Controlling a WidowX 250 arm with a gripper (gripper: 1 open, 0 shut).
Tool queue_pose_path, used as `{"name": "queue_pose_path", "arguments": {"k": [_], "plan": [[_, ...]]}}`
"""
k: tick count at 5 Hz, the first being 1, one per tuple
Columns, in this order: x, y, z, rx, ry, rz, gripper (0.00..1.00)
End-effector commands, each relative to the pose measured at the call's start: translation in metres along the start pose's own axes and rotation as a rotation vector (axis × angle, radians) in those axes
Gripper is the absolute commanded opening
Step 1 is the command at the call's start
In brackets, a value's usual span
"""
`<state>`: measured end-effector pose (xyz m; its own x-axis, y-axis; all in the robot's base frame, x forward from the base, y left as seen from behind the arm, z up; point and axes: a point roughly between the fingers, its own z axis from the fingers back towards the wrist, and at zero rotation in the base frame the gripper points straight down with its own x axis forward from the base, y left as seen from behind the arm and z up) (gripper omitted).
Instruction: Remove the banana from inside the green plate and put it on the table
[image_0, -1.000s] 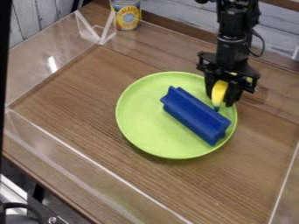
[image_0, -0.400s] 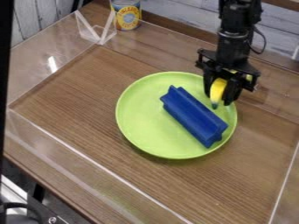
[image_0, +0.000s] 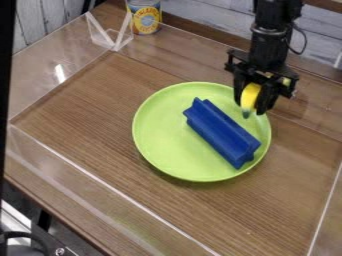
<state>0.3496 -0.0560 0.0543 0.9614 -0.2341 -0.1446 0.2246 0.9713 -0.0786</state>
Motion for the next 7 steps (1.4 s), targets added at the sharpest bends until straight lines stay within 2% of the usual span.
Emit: {"name": "queue_pose_path", "arguments": {"k": [1, 2, 3, 4, 5, 7], "plan": [[0.003, 0.003, 0.041, 0.019, -0.082, 0.002, 0.0], [0.001, 0.008, 0.06, 0.026, -0.088, 0.028, 0.0], [-0.004, 0.015, 0.087, 0.031, -0.107, 0.076, 0.0], [-0.015, 0.024, 0.113, 0.034, -0.124, 0.11, 0.0], [-0.031, 0.037, 0.13, 0.029, -0.137, 0.137, 0.0], [-0.075, 0.087, 0.126, 0.021, -0.131, 0.203, 0.0]]}}
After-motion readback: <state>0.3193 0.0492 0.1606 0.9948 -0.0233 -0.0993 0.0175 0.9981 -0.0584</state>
